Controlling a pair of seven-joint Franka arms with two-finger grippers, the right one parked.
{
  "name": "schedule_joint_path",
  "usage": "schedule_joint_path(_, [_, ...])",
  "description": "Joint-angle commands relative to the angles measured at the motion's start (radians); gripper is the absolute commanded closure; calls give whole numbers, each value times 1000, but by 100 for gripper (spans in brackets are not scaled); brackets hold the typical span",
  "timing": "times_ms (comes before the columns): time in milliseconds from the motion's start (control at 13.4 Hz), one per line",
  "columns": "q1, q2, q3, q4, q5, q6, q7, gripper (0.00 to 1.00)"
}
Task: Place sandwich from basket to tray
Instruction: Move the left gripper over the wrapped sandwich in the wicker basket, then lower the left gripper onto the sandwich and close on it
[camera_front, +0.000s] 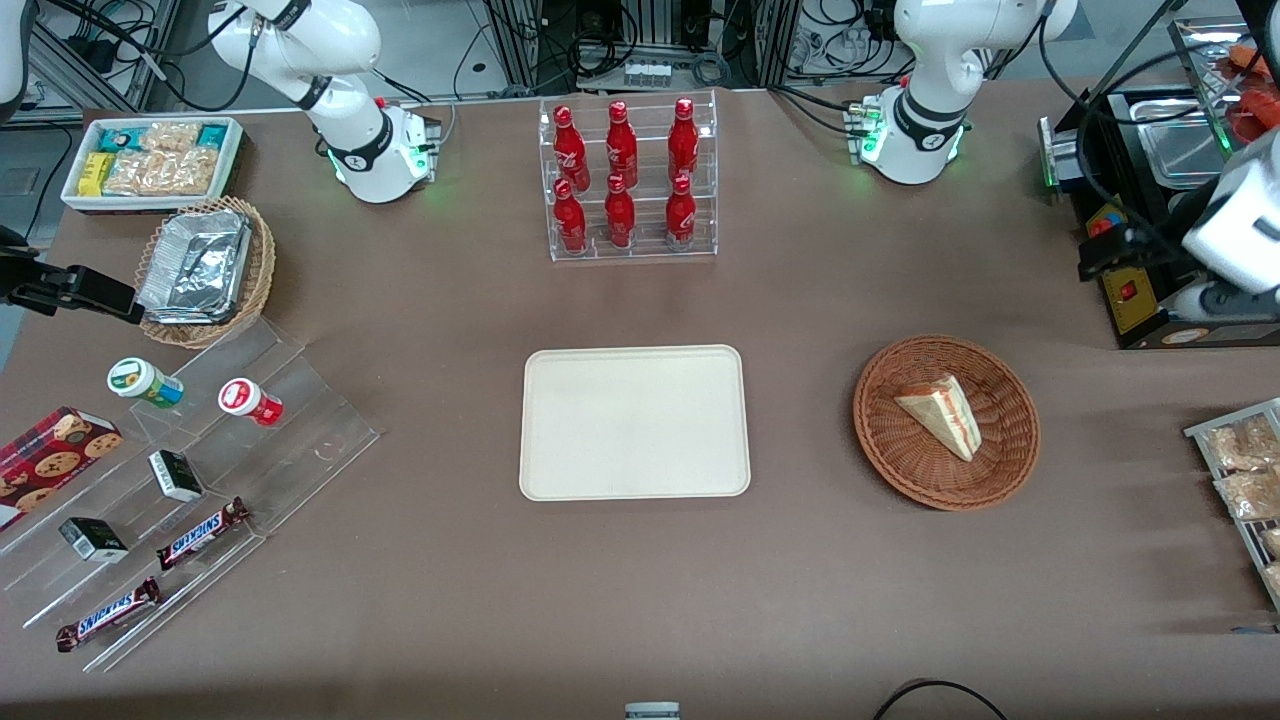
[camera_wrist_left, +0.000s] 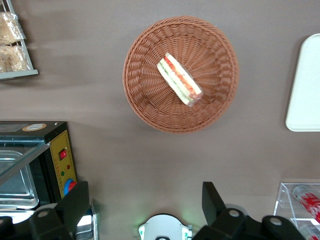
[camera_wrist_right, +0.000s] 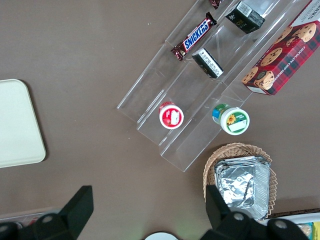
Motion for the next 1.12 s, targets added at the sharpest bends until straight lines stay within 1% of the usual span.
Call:
schedule_joint_path(0, [12, 49, -8, -87, 34, 136, -89, 0])
schedule_joint_path(223, [0, 37, -10, -289, 34, 352, -294, 0])
schedule_joint_path(372, [-28, 52, -13, -363, 18, 470, -556, 0])
schedule_joint_path(447, [-54, 55, -13, -412, 19, 536, -661, 0])
schedule_joint_path(521, [-72, 52, -13, -466, 19, 599, -717, 0])
schedule_joint_path(670, [-82, 49, -13, -558, 19, 710, -784, 0])
schedule_joint_path(819, [-85, 47, -13, -667, 19, 855, -803, 0])
schedule_joint_path(894, [-83, 52, -11, -699, 21, 915, -808, 0])
schedule_joint_path(1043, [-82, 82, -10, -715, 21, 963, -832, 0])
